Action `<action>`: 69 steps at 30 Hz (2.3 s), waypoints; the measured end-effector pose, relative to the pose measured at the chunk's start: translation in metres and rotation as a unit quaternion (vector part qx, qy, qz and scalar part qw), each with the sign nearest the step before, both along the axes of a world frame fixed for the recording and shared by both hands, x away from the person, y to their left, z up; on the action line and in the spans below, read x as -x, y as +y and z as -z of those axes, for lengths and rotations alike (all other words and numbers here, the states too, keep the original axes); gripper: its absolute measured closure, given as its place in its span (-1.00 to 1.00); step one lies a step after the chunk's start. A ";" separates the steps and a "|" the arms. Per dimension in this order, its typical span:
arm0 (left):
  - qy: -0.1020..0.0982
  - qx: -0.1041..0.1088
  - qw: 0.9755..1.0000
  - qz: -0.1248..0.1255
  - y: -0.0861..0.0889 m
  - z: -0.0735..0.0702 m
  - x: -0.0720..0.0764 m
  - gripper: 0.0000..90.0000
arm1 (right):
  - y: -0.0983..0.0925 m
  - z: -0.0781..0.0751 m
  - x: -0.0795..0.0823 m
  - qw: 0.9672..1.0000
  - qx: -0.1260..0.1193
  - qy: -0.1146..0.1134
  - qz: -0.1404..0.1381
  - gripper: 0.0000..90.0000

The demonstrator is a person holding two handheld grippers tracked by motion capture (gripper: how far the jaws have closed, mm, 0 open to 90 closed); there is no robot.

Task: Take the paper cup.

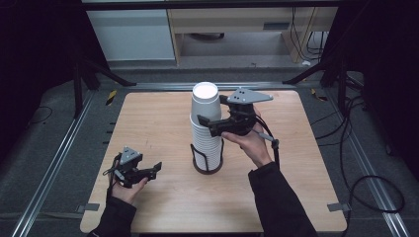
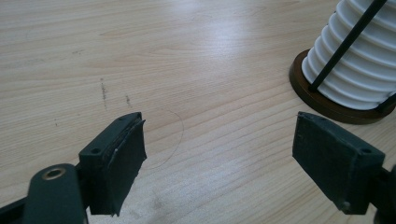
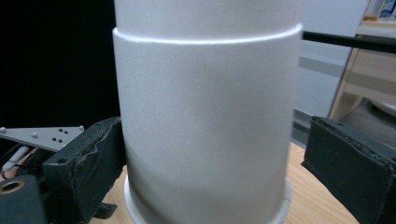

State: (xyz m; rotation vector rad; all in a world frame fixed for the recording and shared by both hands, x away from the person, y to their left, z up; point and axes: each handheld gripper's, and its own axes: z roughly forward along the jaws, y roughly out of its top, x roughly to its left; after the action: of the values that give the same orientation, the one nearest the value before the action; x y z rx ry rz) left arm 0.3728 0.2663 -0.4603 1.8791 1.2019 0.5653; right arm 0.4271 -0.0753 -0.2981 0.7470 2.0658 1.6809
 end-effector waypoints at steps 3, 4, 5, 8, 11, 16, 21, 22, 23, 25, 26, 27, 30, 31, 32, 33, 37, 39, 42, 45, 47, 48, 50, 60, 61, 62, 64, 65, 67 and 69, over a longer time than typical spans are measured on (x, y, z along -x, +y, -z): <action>0.000 0.001 1.000 0.000 0.000 0.000 0.000 -0.63 | 0.006 0.002 -0.003 1.000 0.003 -0.001 -0.004 -0.87; 0.000 0.001 1.000 0.000 0.000 0.000 0.000 -0.63 | 0.008 0.003 -0.004 1.000 0.004 0.001 -0.006 -0.87; 0.000 0.000 1.000 0.001 0.000 0.000 0.000 -0.63 | 0.010 0.004 -0.005 1.000 0.005 0.002 -0.007 -0.88; 0.000 0.001 1.000 0.002 0.000 0.000 0.000 -0.63 | 0.014 0.005 -0.007 1.000 0.008 0.002 -0.006 -0.88; 0.000 0.001 1.000 0.002 0.000 0.000 0.000 -0.64 | 0.020 0.006 -0.010 1.000 0.009 0.003 -0.006 -0.88; 0.001 0.001 1.000 0.002 0.000 0.000 0.000 -0.63 | 0.023 0.008 -0.010 1.000 0.013 -0.007 0.003 -0.79; 0.001 0.001 1.000 0.002 0.000 0.000 0.000 -0.63 | 0.023 0.009 -0.010 1.000 0.011 -0.005 0.002 -0.77; 0.001 0.001 1.000 0.001 0.000 0.000 0.000 -0.63 | 0.022 0.009 -0.010 1.000 0.011 -0.005 0.004 -0.75; 0.001 0.001 1.000 0.001 0.000 0.000 0.000 -0.63 | 0.022 0.009 -0.010 1.000 0.011 -0.005 0.004 -0.75; 0.001 0.001 1.000 0.000 0.001 0.000 0.000 -0.63 | 0.022 0.008 -0.009 1.000 0.013 -0.007 0.006 -0.74; 0.002 0.001 1.000 0.000 0.001 0.000 0.000 -0.63 | 0.021 0.008 -0.009 1.000 0.015 -0.008 0.007 -0.73; 0.002 0.001 1.000 0.000 0.001 0.000 0.000 -0.63 | 0.021 0.007 -0.009 1.000 0.013 -0.009 0.007 -0.72; 0.002 0.002 1.000 -0.001 0.001 0.000 0.000 -0.63 | 0.018 0.002 -0.007 1.000 -0.012 -0.017 0.004 -0.72; 0.002 0.002 1.000 0.000 0.002 0.000 0.000 -0.63 | 0.016 -0.003 -0.006 1.000 -0.020 -0.018 0.002 -0.72; 0.001 0.002 1.000 0.000 0.002 0.000 0.000 -0.63 | 0.016 -0.012 -0.005 0.999 -0.015 -0.029 0.005 -0.71; 0.002 0.002 1.000 0.000 0.002 -0.001 0.000 -0.63 | 0.016 -0.015 -0.004 0.999 -0.011 -0.031 0.004 -0.71; 0.001 0.003 1.000 0.001 0.001 -0.001 0.001 -0.63 | 0.015 -0.023 -0.002 0.999 -0.004 -0.038 0.004 -0.70; 0.001 0.003 1.000 0.001 0.002 -0.002 0.001 -0.63 | 0.014 -0.028 -0.001 0.999 -0.007 -0.042 0.004 -0.70; -0.001 0.005 1.000 -0.001 0.003 -0.002 0.001 -0.63 | 0.013 -0.038 0.000 0.999 0.002 -0.053 0.003 -0.69; -0.001 0.005 1.000 -0.001 0.003 -0.002 0.001 -0.62 | 0.013 -0.043 0.001 0.998 0.002 -0.058 0.003 -0.68; -0.001 0.005 1.000 -0.001 0.003 -0.003 0.001 -0.62 | 0.011 -0.050 0.003 0.998 -0.003 -0.063 0.002 -0.68; -0.002 0.005 1.000 0.000 0.003 -0.003 0.001 -0.62 | 0.010 -0.052 0.004 0.998 -0.003 -0.066 0.002 -0.68; -0.003 0.006 1.000 0.000 0.003 -0.004 0.002 -0.62 | 0.007 -0.062 0.007 0.997 -0.007 -0.076 0.004 -0.68; -0.008 0.008 1.000 0.004 0.004 -0.006 0.003 -0.62 | -0.011 -0.089 0.019 0.994 -0.016 -0.106 0.011 -0.68; -0.008 0.008 1.000 0.004 0.004 -0.006 0.003 -0.62 | -0.011 -0.089 0.019 0.994 -0.016 -0.106 0.011 -0.68; -0.008 0.007 1.000 0.005 0.004 -0.007 0.003 -0.62 | -0.018 -0.090 0.023 0.994 -0.015 -0.107 0.015 -0.68; -0.010 0.008 1.000 0.005 0.004 -0.008 0.003 -0.61 | -0.024 -0.090 0.025 0.994 -0.013 -0.109 0.019 -0.67; -0.010 0.007 1.000 0.005 0.003 -0.008 0.004 -0.62 | -0.028 -0.090 0.026 0.994 -0.014 -0.109 0.021 -0.68; -0.010 0.008 1.000 0.005 0.003 -0.008 0.004 -0.62 | -0.035 -0.088 0.028 0.994 -0.015 -0.109 0.026 -0.68; -0.011 0.008 1.000 0.005 0.003 -0.009 0.004 -0.61 | -0.039 -0.087 0.030 0.994 -0.016 -0.107 0.029 -0.68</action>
State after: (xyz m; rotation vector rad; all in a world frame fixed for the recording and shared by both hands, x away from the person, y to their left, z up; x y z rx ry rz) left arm 0.3688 0.2691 -0.4517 1.8603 1.1792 0.5690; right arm 0.3975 -0.1139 -0.2115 0.6010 1.8573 1.6866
